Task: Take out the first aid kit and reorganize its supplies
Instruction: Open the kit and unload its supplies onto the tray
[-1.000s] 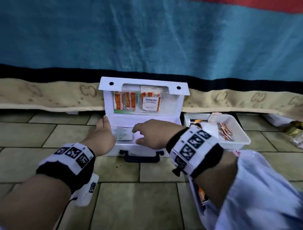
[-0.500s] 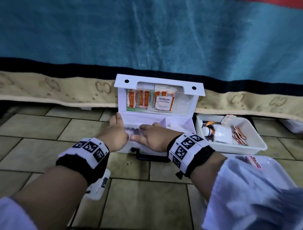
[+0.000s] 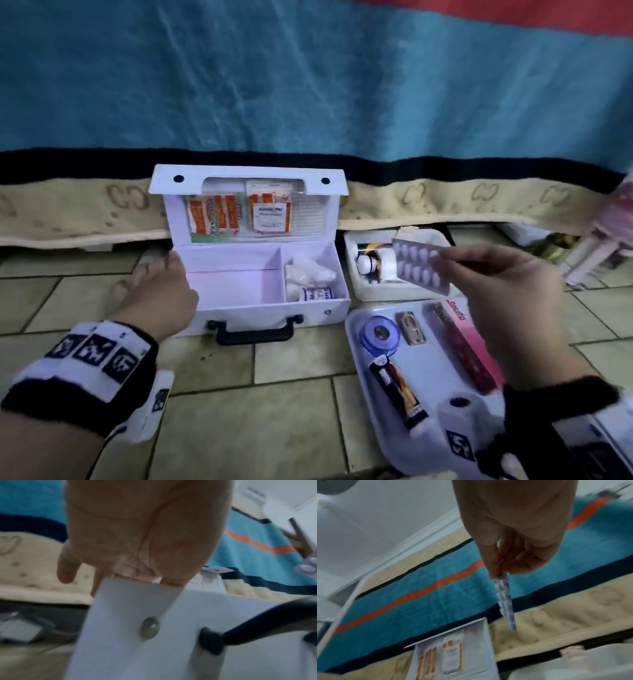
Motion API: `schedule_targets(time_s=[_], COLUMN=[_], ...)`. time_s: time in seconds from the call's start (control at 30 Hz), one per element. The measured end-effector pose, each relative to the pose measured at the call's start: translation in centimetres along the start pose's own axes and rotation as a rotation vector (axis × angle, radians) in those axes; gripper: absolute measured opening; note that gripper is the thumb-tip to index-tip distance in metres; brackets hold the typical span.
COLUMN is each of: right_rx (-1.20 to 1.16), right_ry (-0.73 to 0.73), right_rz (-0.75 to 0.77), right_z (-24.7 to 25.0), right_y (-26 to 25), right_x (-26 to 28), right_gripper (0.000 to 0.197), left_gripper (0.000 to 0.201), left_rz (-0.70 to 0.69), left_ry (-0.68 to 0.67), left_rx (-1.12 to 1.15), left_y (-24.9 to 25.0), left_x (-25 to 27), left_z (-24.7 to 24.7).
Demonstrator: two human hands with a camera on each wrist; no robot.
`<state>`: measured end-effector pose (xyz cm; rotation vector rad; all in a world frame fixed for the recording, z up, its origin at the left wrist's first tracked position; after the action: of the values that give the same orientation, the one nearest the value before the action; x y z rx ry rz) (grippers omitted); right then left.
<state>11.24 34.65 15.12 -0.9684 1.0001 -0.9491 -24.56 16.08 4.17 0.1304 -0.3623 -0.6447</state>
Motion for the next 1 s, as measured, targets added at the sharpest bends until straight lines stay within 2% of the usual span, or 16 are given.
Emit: schedule_targets(time_s=[0.1, 0.17, 0.27, 0.33, 0.47, 0.53, 0.6, 0.77, 1.0], right_rx=[0.086, 0.302, 0.684, 0.812, 0.844, 0.879, 0.815, 0.571, 0.843], right_ry=[0.012, -0.052, -0.154, -0.210, -0.097, -0.050, -0.043, -0.117, -0.264], right_rz=[-0.081, -0.121, -0.066, -0.080, -0.114, -0.114, -0.119, -0.232, -0.274], right_z=[4.4, 5.0, 4.0, 3.3, 6.0, 7.2, 7.3, 4.6, 2.9], right_y=[2.8, 4.5, 5.4, 6.0, 7.6, 7.8, 7.9, 10.7, 12.9], right_x=[-0.1, 0.3, 1.5, 2.0, 0.8, 0.5, 0.6, 0.6, -0.5], right_gripper=[0.031, 0.040, 0.022, 0.016, 0.020, 0.023, 0.020, 0.015, 0.031], left_gripper=[0.060, 0.052, 0.026, 0.009, 0.005, 0.009, 0.011, 0.012, 0.009], left_rz=[-0.120, -0.264, -0.431, -0.478, -0.472, -0.480, -0.486, -0.465, -0.437], left_ry=[0.128, 0.104, -0.068, -0.068, 0.035, 0.043, 0.041, 0.026, -0.046], left_rx=[-0.057, -0.006, 0.115, 0.163, 0.072, 0.092, 0.111, 0.166, 0.331], left_y=[3.0, 6.4, 10.8, 12.1, 12.3, 12.3, 12.2, 12.0, 11.4], left_x=[1.7, 3.4, 5.5, 5.9, 5.6, 5.4, 5.3, 4.7, 4.2], left_z=[0.8, 0.6, -1.1, -1.3, -1.1, -1.4, -1.8, -2.6, -2.7])
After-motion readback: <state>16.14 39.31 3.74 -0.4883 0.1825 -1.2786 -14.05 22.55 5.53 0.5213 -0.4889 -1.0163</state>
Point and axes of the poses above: each hand's wrist, its own x-axis away from the middle knuckle, its own z-axis out of the back of the hand, y = z × x, the point moved 9 cm from there along -x, towards the middle knuckle, and after that the axes turned 5 degrees about -y, right-handed, at the moved point
